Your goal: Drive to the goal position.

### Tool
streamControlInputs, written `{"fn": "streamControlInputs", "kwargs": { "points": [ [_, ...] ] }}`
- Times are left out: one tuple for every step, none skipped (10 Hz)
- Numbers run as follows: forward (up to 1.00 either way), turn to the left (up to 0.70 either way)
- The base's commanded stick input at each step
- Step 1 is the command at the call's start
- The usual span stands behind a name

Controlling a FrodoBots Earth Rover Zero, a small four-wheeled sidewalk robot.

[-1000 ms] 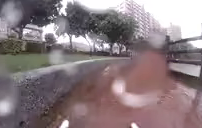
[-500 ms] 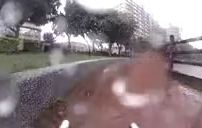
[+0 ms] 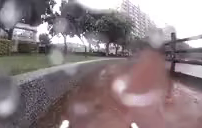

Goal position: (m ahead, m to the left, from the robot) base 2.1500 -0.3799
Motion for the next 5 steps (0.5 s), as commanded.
{"fn": "streamControlInputs", "kwargs": {
  "points": [
    [0.35,-0.13],
    [0.28,-0.11],
    [0.21,-0.08],
    [0.13,-0.05],
    [0.06,-0.02]
  ]
}}
